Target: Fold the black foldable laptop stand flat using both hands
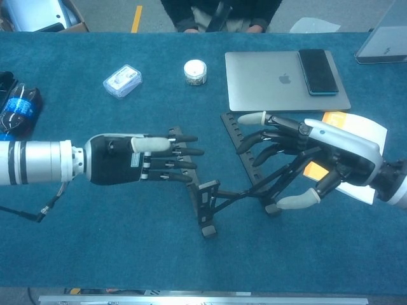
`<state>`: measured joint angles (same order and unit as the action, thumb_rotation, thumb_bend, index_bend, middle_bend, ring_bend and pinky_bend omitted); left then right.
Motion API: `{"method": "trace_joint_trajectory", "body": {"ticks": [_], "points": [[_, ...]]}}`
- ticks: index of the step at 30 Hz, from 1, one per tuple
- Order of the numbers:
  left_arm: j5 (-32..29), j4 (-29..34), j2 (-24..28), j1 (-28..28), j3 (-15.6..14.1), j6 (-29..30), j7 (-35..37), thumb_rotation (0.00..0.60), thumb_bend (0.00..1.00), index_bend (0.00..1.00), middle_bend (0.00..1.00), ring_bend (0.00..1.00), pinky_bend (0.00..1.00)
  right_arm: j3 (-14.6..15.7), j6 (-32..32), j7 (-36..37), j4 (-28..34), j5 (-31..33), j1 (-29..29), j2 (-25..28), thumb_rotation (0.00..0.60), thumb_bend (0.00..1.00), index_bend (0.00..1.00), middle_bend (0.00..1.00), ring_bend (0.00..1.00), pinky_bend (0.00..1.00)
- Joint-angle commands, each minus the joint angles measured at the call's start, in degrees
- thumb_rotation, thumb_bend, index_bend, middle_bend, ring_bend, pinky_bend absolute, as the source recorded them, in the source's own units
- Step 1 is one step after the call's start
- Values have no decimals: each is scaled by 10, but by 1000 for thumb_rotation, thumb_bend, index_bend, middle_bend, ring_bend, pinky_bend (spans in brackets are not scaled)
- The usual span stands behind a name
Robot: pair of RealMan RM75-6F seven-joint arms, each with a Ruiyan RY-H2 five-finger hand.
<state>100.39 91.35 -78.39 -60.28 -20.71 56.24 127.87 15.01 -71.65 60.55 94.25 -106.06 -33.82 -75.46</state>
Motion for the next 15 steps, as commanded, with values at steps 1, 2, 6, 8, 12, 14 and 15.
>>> {"method": "trace_joint_trajectory", "body": {"ticks": [1, 2, 6, 8, 12, 14, 15], "points": [[-6, 8, 1, 0, 7, 1, 3, 535, 257, 0, 70, 77, 110, -1, 0, 0, -1, 2, 1, -1, 600, 44, 106, 291, 122, 279], [-7, 11, 0, 1, 8, 2, 7, 535, 257, 0, 70, 76, 110, -1, 0, 0, -2, 3, 1, -1, 600, 44, 106, 291, 122, 279], [0, 15, -10, 1, 13, 8, 28, 532, 256, 0, 70, 75, 110, -3, 1, 0, -3, 6, 0, -2, 600, 44, 106, 290, 122, 280], [0, 15, -16, 1, 14, 8, 35, 533, 256, 0, 70, 73, 110, -4, 1, 0, -3, 6, 0, -2, 600, 44, 106, 291, 122, 279], [-2, 14, -26, 2, 17, 6, 46, 530, 257, 0, 70, 70, 110, -4, 0, -1, -4, 8, 2, -1, 600, 45, 106, 291, 122, 279], [-2, 14, -30, 4, 18, 6, 49, 531, 257, 0, 71, 69, 110, -3, -1, -2, -4, 8, 3, -1, 600, 45, 106, 291, 122, 279], [-2, 14, -31, 4, 18, 6, 50, 532, 257, 0, 70, 69, 110, -3, -1, -2, -4, 8, 3, -1, 600, 45, 106, 291, 122, 279]]}}
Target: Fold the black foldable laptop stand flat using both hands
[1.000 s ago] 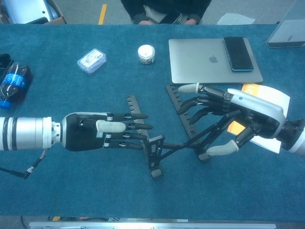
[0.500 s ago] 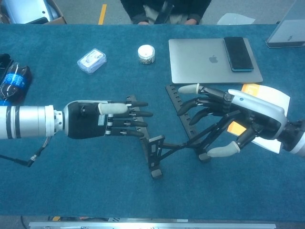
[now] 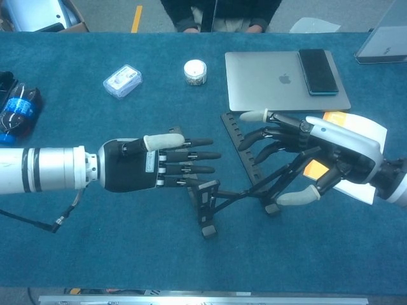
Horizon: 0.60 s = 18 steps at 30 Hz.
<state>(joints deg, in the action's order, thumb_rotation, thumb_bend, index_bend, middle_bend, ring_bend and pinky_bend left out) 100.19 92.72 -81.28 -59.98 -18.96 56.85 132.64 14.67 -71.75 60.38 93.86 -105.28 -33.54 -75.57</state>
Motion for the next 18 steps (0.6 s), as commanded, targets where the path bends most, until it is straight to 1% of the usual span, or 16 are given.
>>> {"method": "trace_joint_trajectory", "body": {"ticks": [1, 18], "points": [[0, 0, -4, 2, 0, 0, 4, 531, 256, 0, 70, 69, 110, 0, 0, 0, 0, 0, 1, 1, 600, 45, 106, 290, 122, 280], [-2, -3, -21, 12, -8, -3, 24, 530, 256, 0, 70, 64, 110, 1, -4, 7, -9, 1, 4, -1, 600, 46, 106, 291, 122, 280]]}}
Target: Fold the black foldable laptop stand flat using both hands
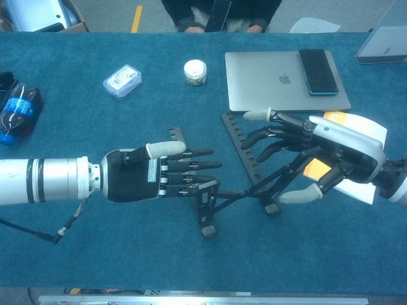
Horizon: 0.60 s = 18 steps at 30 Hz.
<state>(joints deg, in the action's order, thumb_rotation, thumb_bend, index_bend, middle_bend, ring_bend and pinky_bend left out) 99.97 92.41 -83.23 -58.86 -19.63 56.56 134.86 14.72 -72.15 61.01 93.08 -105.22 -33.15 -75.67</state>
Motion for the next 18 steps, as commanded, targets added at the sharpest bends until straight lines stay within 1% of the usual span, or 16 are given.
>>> {"method": "trace_joint_trajectory", "body": {"ticks": [1, 7, 18], "points": [[0, 0, -2, 1, -2, -1, 4, 529, 256, 0, 71, 63, 110, 0, 0, 1, -2, 1, 1, 0, 600, 46, 106, 291, 122, 280], [1, 0, -6, 2, -8, -5, 23, 531, 256, 0, 70, 59, 110, -1, -2, 6, -8, 2, 2, -2, 600, 46, 106, 291, 122, 280], [4, 3, -2, -4, -13, -11, 33, 529, 257, 0, 66, 53, 110, -3, -4, 11, -14, 3, 3, -4, 600, 48, 105, 290, 122, 280]]}}
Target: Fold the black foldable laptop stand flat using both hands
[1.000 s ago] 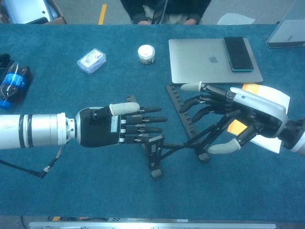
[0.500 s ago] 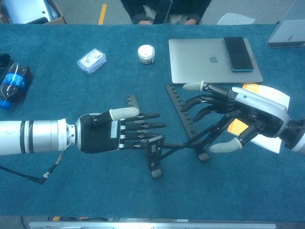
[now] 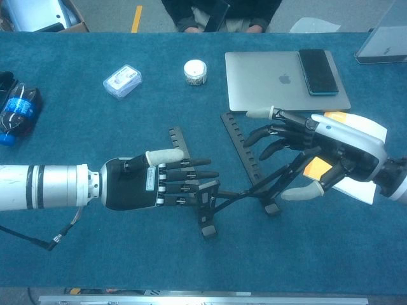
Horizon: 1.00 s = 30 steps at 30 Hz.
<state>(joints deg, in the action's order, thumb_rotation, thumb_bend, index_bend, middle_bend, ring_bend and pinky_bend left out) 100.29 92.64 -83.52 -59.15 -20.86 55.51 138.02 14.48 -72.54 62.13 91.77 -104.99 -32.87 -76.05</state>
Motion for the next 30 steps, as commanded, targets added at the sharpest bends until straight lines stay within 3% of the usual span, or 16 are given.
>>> {"method": "trace_joint_trajectory", "body": {"ticks": [1, 11, 18, 30], "points": [[0, 1, 2, -1, -1, -1, 2, 530, 257, 0, 65, 53, 110, 0, -1, 0, -1, 0, 1, -1, 600, 48, 105, 291, 122, 280], [3, -1, 8, -4, -5, 1, -6, 523, 257, 0, 60, 49, 110, -1, -2, 1, -2, -1, 1, -2, 600, 48, 105, 290, 122, 280], [-25, 13, 45, 2, 6, -9, -124, 414, 251, 0, 59, 45, 110, -2, -11, -21, 1, -10, 4, -1, 600, 48, 106, 287, 122, 280], [-69, 51, 141, 33, 35, 2, -391, 371, 250, 0, 55, 43, 110, -21, -23, -120, 4, -16, 11, -3, 600, 49, 105, 268, 123, 284]]}}
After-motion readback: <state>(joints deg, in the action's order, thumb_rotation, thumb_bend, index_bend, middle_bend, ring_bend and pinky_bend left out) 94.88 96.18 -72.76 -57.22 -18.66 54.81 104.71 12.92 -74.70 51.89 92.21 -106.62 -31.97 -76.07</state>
